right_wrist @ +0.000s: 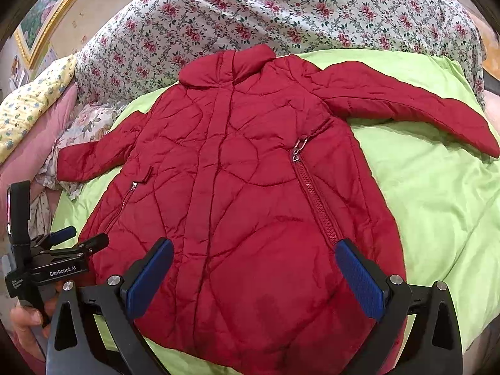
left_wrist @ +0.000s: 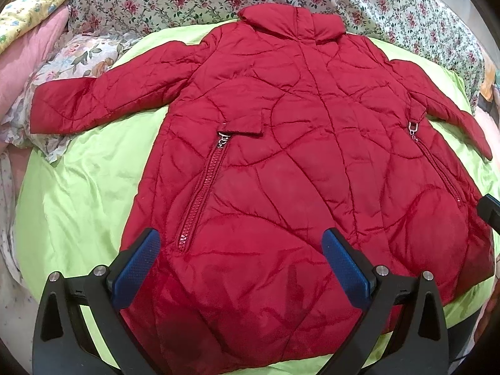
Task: Fold large clothes
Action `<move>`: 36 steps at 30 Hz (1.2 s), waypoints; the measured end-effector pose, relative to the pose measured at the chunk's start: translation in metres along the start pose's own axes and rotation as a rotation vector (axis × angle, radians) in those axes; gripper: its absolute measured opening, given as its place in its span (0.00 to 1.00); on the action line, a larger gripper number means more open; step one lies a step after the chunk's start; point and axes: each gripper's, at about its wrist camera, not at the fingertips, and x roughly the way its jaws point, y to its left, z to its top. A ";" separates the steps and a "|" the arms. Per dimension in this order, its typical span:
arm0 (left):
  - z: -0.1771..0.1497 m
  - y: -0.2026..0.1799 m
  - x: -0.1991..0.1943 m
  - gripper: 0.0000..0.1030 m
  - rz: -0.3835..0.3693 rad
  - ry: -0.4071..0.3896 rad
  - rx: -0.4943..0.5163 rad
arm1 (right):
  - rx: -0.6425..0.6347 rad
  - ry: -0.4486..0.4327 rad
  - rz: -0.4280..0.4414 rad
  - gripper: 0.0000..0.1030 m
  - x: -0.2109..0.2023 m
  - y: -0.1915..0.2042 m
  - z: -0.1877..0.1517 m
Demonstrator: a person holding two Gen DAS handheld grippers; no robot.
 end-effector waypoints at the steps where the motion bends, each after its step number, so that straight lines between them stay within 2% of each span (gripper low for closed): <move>1: 0.001 0.000 0.002 1.00 -0.010 0.001 -0.002 | 0.008 -0.004 0.002 1.00 0.000 -0.003 0.001; 5: 0.005 0.003 0.007 1.00 -0.047 0.003 -0.021 | 0.057 -0.031 0.009 1.00 -0.004 -0.024 0.009; 14: 0.018 0.014 0.022 1.00 -0.088 0.036 -0.073 | 0.234 -0.100 -0.055 1.00 -0.013 -0.099 0.028; 17: 0.022 0.019 0.022 1.00 -0.079 -0.009 -0.082 | 0.289 -0.126 -0.083 1.00 -0.015 -0.129 0.033; 23: 0.027 0.022 0.025 1.00 -0.101 -0.017 -0.097 | 0.426 -0.215 -0.114 0.98 -0.015 -0.201 0.040; 28: 0.028 0.016 0.034 1.00 -0.102 0.003 -0.086 | 0.566 -0.261 -0.131 0.75 -0.001 -0.265 0.048; 35: 0.029 0.006 0.045 1.00 -0.108 0.030 -0.067 | 0.735 -0.294 -0.057 0.64 0.030 -0.335 0.058; 36: 0.029 0.005 0.046 1.00 -0.109 0.033 -0.063 | 0.748 -0.296 -0.058 0.58 0.035 -0.342 0.060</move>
